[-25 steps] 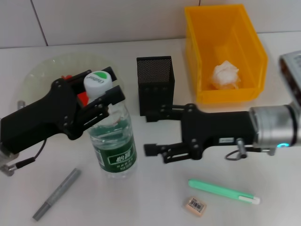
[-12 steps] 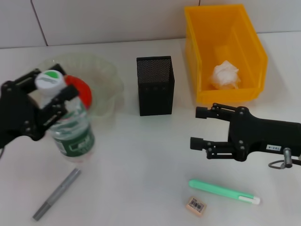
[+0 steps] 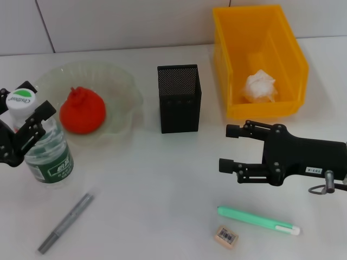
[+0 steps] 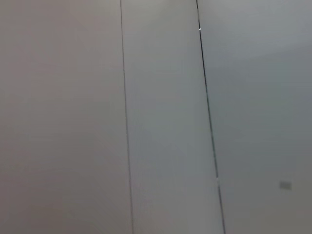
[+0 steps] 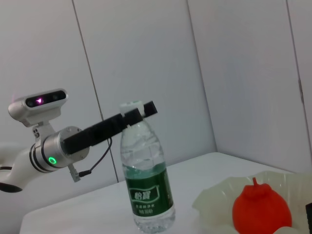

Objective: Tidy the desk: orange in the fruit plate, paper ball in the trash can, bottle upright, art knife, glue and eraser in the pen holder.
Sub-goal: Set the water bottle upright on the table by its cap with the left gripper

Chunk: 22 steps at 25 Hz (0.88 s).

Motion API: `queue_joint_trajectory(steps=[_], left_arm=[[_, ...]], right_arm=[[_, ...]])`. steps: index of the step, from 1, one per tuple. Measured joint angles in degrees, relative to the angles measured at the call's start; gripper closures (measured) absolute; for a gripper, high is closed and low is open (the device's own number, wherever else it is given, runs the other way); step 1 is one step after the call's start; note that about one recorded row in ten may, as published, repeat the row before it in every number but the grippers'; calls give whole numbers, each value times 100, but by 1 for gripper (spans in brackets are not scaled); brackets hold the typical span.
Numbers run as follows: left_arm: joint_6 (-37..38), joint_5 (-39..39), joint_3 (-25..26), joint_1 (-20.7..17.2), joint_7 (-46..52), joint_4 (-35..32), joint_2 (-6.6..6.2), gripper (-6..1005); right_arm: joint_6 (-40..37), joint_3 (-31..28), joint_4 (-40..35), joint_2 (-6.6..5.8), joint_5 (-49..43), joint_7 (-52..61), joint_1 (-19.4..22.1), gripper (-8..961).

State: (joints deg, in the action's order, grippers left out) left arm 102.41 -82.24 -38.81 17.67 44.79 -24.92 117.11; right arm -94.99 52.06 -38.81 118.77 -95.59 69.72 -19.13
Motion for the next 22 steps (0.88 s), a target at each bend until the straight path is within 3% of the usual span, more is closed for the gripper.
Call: queue_joint_trajectory(steps=[6, 22], left_arm=[[-464, -7, -12, -28, -322, 67, 100, 552], [-1076, -12, -13, 14, -707, 338, 117, 552]], right_arm=[[65, 27, -3, 5, -6, -2, -60, 125], [139, 67, 24, 5, -13, -3, -167, 124]])
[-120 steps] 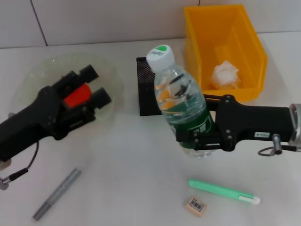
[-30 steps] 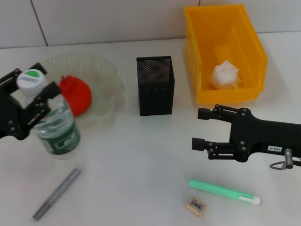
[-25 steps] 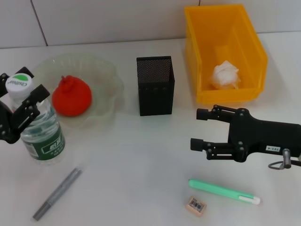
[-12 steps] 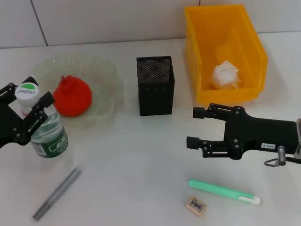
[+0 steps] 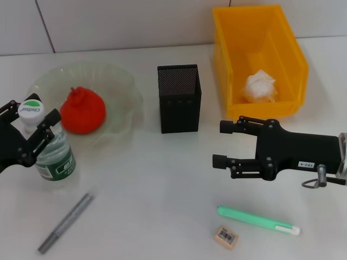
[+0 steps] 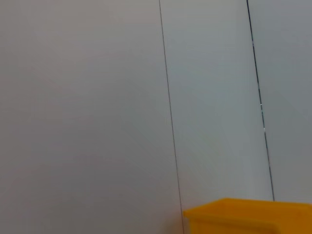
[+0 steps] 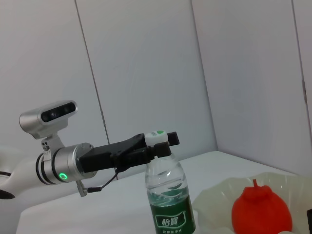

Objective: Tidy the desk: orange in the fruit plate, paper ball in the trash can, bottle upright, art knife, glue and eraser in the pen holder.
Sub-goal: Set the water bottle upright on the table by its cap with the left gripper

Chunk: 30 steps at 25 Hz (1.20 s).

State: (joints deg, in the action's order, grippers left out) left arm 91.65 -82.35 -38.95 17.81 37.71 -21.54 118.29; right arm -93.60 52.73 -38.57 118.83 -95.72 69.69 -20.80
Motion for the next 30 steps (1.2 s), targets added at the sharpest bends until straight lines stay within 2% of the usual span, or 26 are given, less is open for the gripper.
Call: queue_joint_trajectory(steps=[26, 30], left_arm=[[-20, 80, 1, -104, 9, 154, 21, 528], [30, 107, 23, -124, 34, 145, 16, 369]], right_arm=[[72, 13, 148, 7, -206, 33, -179, 125], [52, -34, 148, 9, -193, 38, -171, 124]])
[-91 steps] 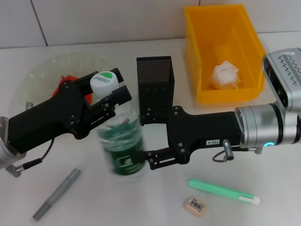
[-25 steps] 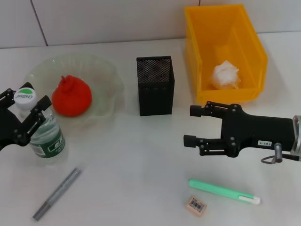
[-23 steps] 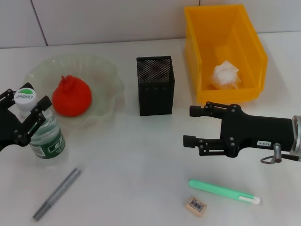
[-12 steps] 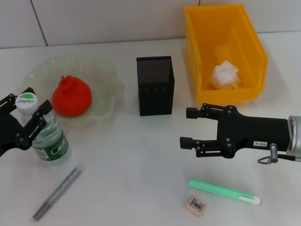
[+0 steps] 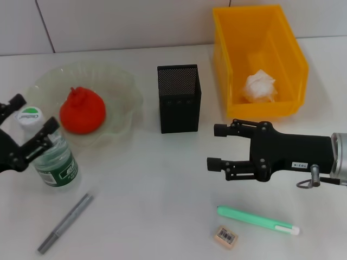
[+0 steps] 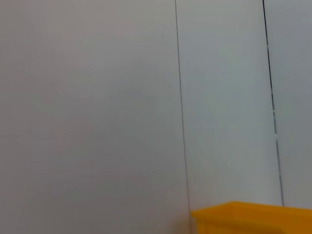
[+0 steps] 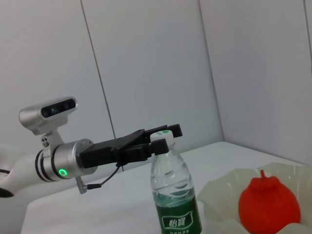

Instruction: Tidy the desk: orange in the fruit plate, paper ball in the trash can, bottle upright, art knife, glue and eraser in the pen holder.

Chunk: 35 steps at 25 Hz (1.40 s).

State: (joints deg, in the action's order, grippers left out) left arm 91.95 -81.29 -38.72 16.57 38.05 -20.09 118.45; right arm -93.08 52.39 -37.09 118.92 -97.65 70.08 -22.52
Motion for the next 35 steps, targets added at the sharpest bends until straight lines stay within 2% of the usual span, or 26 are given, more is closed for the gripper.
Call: queue_joint_trajectory(steps=[8, 9, 10, 11, 13, 15, 19, 23, 26, 29, 30, 31, 35], left_arm=[[424, 179, 600, -286, -38, -41, -13, 199], [823, 179, 844, -520, -17, -76, -38, 181], [823, 179, 844, -520, -17, -76, -38, 182], [1003, 136, 837, -654, -2, -131, -49, 182], [1003, 136, 837, -654, -2, -131, -49, 183], [1268, -36, 777, -959, 3, -210, -61, 184], [1410, -39, 702, -1121, -25, -213, -82, 186], [1523, -43, 521, -1222, -25, -235, -137, 186], [1700, -45, -30, -1303, 9, -265, -252, 186], [1717, -45, -186, -1310, 14, -279, -262, 186], [1720, -68, -540, -1286, 20, -294, -286, 186], [1720, -88, -617, -1273, 23, -294, -294, 186], [1715, -416, -905, -1115, 149, -330, -309, 186]], right_arm=[[-68, -610, -25, 0, 111, 213, 13, 125], [-84, -676, -79, -10, 113, 350, -1, 125], [-99, -718, -161, -23, 113, 519, -12, 125], [-113, -739, -293, -43, 105, 728, -28, 125], [-127, -724, -706, -78, 12, 1246, -43, 126], [-166, -716, -1190, -107, -169, 1797, -71, 126], [-385, -728, -2119, -179, -689, 2879, -241, 127], [-959, -705, -3296, -266, -1757, 4323, -654, 127], [-1503, -672, -3929, -316, -2567, 5107, -1074, 127], [-2225, -525, -4122, -449, -3257, 5660, -1682, 128], [-2468, -451, -4118, -493, -3455, 5801, -1870, 128], [-2704, -345, -4111, -530, -3683, 5929, -2075, 128], [-3113, 310, -4127, -529, -4559, 6178, -2576, 127]])
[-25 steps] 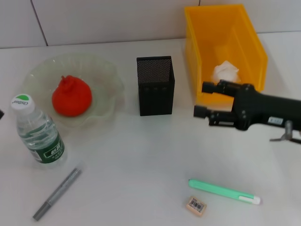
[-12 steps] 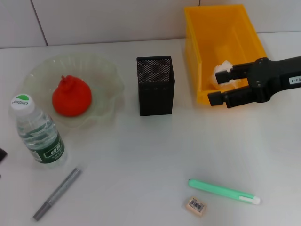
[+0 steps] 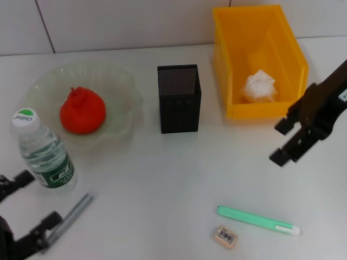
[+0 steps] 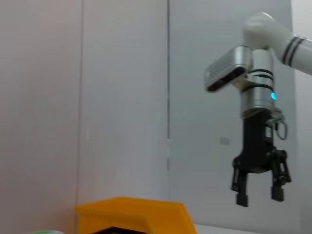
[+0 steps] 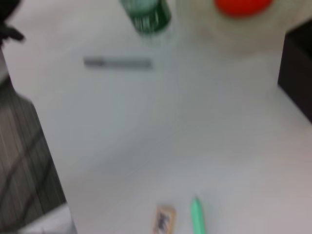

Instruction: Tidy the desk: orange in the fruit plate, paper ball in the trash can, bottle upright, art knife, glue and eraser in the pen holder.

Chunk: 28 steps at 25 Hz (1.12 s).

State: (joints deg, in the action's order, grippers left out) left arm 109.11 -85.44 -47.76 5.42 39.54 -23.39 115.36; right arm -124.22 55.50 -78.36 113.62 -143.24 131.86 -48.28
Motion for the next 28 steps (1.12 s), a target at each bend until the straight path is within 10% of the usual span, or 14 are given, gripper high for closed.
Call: queue_joint_trajectory(steps=[8, 28], left_arm=[[-23, -374, -5, 160, 134, -96, 177, 186], [-311, -448, -5, 469, 171, -57, 267, 186]], right_arm=[[113, 1538, -450, 514, -623, 53, 67, 127], [1407, 3326, -193, 603, -770, 995, 839, 128]])
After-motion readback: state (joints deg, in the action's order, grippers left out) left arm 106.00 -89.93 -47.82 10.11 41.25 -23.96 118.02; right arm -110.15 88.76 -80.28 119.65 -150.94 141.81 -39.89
